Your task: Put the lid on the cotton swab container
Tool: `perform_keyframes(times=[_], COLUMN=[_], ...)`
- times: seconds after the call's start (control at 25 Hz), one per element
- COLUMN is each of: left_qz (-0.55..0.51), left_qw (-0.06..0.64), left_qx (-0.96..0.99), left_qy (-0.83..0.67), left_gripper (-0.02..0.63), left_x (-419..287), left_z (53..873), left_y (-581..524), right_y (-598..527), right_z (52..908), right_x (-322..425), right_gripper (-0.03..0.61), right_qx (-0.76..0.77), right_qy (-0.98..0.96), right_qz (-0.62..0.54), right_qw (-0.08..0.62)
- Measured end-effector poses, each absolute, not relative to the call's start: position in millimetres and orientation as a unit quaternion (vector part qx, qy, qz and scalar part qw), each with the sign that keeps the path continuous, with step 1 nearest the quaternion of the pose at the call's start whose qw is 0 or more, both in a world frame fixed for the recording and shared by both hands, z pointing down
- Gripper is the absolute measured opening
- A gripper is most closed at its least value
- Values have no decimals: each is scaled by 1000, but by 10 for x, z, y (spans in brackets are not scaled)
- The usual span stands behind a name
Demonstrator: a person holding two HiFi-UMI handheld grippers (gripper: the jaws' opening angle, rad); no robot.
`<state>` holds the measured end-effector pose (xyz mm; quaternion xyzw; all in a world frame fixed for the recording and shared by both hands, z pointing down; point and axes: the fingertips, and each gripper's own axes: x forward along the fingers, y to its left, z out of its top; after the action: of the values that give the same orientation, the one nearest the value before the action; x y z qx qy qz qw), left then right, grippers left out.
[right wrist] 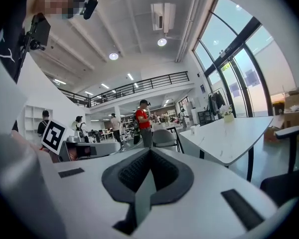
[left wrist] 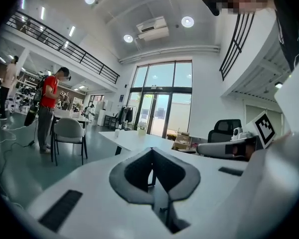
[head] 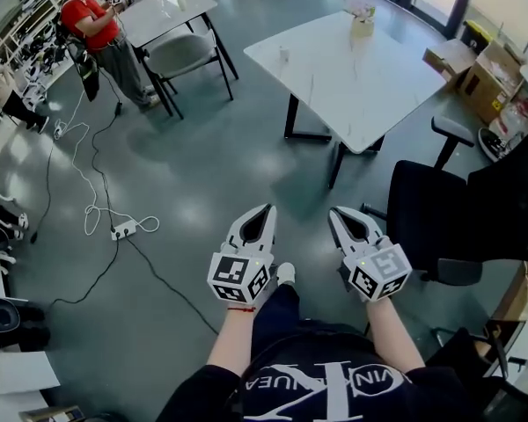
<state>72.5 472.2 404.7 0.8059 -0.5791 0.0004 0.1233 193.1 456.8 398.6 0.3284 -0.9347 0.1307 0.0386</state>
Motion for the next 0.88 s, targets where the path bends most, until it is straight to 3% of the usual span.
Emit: perform_keyframes(times=[0.88], left_qz=[-7], left_qw=[126], left_qx=[828], left_qy=[-546], left_gripper=[5], left_x=[-179], left_z=[4033], left_y=[3082], right_y=[3005], right_z=[3993], right_x=[923], right_gripper=[3], right_qx=[348], right_qy=[-927], right_qz=[131], right_qw=[47])
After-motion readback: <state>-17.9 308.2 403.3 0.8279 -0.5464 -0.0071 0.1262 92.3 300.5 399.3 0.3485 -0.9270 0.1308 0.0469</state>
